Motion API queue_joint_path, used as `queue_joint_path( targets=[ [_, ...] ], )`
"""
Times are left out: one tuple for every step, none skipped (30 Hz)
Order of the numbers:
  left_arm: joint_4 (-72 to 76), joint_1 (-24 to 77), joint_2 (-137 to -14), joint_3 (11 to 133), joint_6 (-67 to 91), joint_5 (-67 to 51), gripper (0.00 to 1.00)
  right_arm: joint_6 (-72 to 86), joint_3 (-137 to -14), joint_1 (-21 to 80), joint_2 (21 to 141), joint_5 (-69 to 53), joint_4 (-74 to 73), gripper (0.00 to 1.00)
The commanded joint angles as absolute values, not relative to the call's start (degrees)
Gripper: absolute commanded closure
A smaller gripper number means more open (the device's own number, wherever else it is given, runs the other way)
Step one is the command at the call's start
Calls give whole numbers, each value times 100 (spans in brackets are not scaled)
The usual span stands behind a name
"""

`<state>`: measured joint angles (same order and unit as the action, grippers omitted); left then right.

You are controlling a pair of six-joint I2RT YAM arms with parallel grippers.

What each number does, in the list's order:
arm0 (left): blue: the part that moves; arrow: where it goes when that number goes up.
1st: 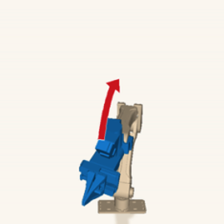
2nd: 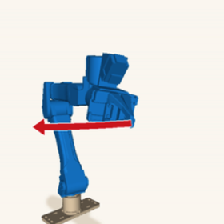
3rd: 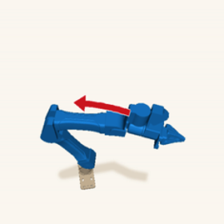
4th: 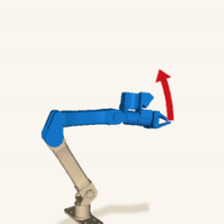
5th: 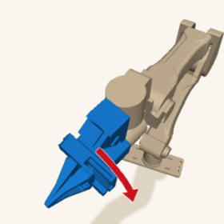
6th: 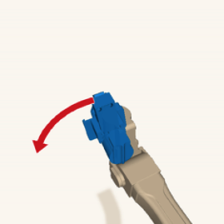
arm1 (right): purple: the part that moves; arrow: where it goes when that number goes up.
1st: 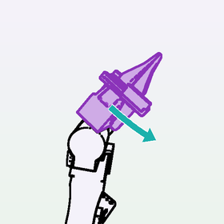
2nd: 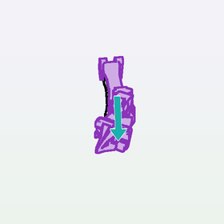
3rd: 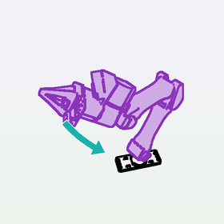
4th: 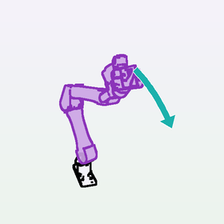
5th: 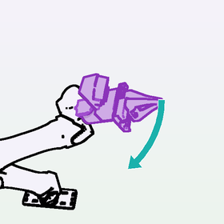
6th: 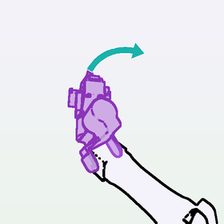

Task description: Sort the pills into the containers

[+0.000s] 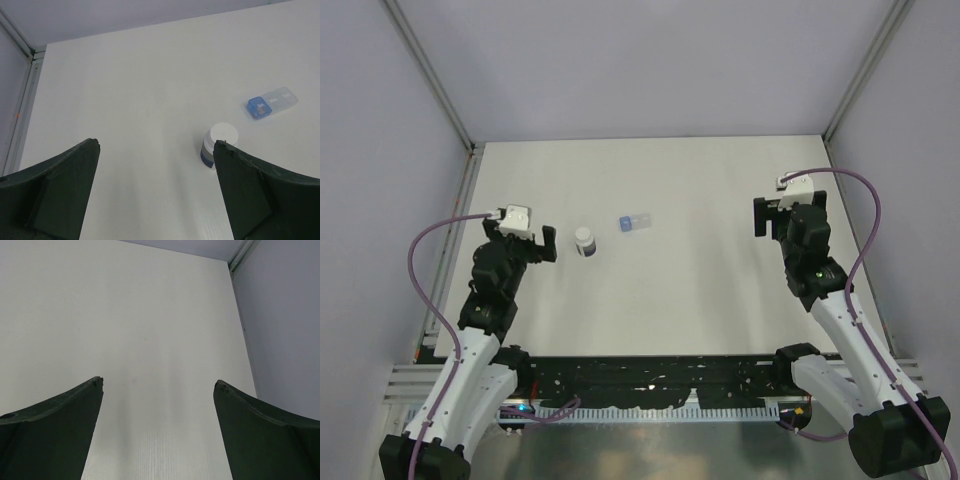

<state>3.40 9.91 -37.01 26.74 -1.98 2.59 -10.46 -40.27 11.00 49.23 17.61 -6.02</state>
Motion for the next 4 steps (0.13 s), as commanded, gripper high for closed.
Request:
queue_joint_path(
  targets=[
    [703, 940, -3630, 2654, -176, 351, 0, -1099, -4025, 1072, 4790, 1670, -290, 5],
    [694, 932, -3630, 2654, -167, 352, 0, -1090, -4043, 1081, 4781, 1653, -307, 5],
    [686, 923, -3630, 2654, -150, 352, 0, -1081, -4052, 1064, 4773, 1600, -316, 5],
    [686, 914, -3630, 2654, -141, 343, 0, -1081, -4069, 1072, 4746, 1565, -351, 5]
  ],
)
